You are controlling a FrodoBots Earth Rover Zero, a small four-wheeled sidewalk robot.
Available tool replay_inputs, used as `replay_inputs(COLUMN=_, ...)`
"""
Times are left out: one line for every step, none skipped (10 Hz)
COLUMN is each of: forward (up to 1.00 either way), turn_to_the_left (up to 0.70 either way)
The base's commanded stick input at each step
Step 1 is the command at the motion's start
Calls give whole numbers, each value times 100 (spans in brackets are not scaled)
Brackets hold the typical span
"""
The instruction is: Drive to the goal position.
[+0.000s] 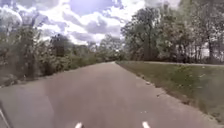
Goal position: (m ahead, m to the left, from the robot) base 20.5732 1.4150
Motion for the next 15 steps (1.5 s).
replay_inputs(forward=100, turn_to_the_left=0)
replay_inputs(forward=100, turn_to_the_left=0)
replay_inputs(forward=100, turn_to_the_left=0)
replay_inputs(forward=100, turn_to_the_left=0)
replay_inputs(forward=100, turn_to_the_left=0)
replay_inputs(forward=100, turn_to_the_left=-27)
replay_inputs(forward=100, turn_to_the_left=-27)
replay_inputs(forward=100, turn_to_the_left=-27)
replay_inputs(forward=100, turn_to_the_left=-27)
replay_inputs(forward=100, turn_to_the_left=-27)
replay_inputs(forward=100, turn_to_the_left=-27)
replay_inputs(forward=100, turn_to_the_left=-27)
replay_inputs(forward=100, turn_to_the_left=-27)
replay_inputs(forward=100, turn_to_the_left=-15)
replay_inputs(forward=100, turn_to_the_left=0)
